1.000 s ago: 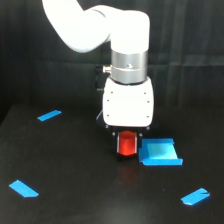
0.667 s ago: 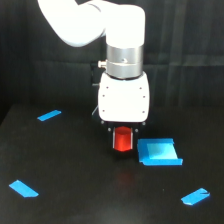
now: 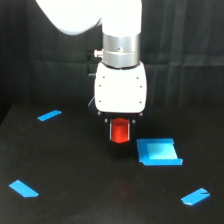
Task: Pick up the red object from the table
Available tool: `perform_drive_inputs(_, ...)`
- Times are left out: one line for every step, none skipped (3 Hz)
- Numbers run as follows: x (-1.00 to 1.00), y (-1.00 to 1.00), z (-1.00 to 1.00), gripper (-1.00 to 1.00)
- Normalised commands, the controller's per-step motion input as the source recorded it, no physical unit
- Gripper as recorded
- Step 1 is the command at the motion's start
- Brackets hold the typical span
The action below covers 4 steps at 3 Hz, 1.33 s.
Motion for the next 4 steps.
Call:
perform_drive_inputs(0.17, -0.20, 0.98, -1.00)
perform_drive_inputs(0.27, -0.14, 0.92, -0.96)
perform_drive_inputs(0.16, -0.12, 1.00, -1.00)
perform_drive_inputs(-0.08, -0.08, 1.00, -0.96)
